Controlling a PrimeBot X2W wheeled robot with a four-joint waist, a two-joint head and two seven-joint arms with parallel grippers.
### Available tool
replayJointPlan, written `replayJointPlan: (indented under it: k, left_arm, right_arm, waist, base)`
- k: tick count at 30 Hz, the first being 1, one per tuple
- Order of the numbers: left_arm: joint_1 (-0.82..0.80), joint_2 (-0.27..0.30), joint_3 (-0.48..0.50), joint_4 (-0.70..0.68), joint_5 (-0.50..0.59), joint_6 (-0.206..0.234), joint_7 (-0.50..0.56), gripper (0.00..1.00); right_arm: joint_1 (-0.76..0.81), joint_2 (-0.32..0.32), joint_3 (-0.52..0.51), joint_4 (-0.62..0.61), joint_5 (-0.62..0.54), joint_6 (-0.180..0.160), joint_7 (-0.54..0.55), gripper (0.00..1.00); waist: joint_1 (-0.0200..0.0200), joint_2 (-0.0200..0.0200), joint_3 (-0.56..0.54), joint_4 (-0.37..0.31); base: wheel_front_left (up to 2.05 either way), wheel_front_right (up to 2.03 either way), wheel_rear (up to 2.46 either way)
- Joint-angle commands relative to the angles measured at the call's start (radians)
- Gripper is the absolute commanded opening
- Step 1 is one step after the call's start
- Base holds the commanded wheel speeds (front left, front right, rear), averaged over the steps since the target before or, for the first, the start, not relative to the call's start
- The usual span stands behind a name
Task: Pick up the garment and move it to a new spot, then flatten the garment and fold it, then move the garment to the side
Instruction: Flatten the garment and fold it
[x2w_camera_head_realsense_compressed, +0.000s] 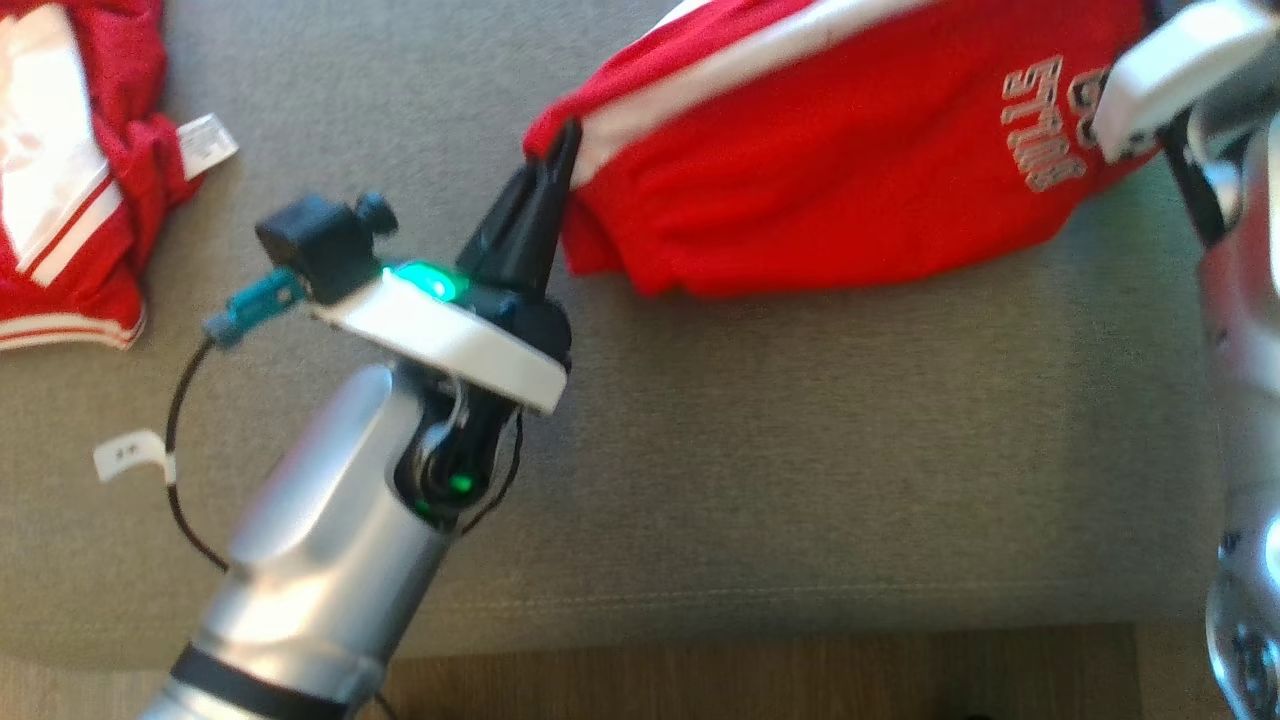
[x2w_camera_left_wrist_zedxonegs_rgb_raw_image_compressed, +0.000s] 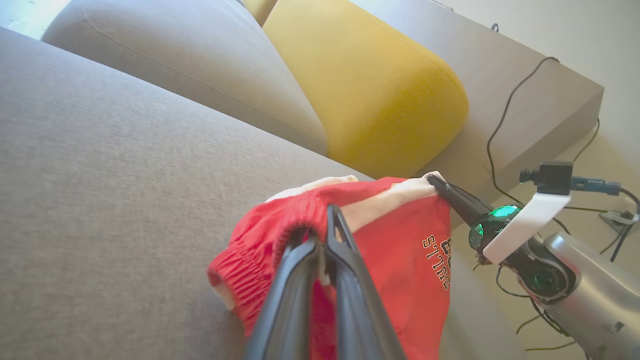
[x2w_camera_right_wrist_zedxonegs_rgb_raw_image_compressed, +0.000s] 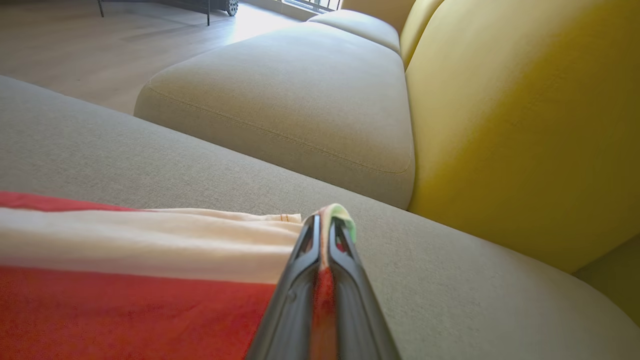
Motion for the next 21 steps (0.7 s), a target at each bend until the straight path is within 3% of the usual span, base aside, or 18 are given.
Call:
replayJointPlan:
  k: [1,10,14,21]
  left_arm:
    - [-0.04,0.003,0.05,-0.01,-0.001,0.0,-0.005,0.0]
    - [-0.075,-0.038,0.052,0.059,0.004,0.0,-0.005,0.0]
    - [-0.084,-0.047,0.046,0.075,0.01,0.0,-0.005,0.21]
    - [-0.092,-0.067,0.057,0.073,0.037,0.0,-0.005,0.39]
  right_arm:
    - [-0.053,0.015,0.013,0.021,-0.024,0.0,-0.026,0.0]
    - [-0.215,0.029,0.001,0.251,-0.126,0.0,-0.123,0.0]
    - [-0.252,0.027,-0.026,0.319,-0.172,0.0,-0.142,0.0]
    - [-0.296,0.025,-0.096,0.367,-0.258,0.0,-0.154,0.0]
  waist:
    - [0.0,0.0,0.026,0.028]
    - [0.0,0.0,0.055,0.065]
    - [0.0,0.0,0.057,0.073]
    - [0.0,0.0,0.067,0.077]
  base:
    - [0.0,0.0,0.0]
    - [0.0,0.0,0.0]
    - [0.0,0.0,0.0]
    - [0.0,0.0,0.0]
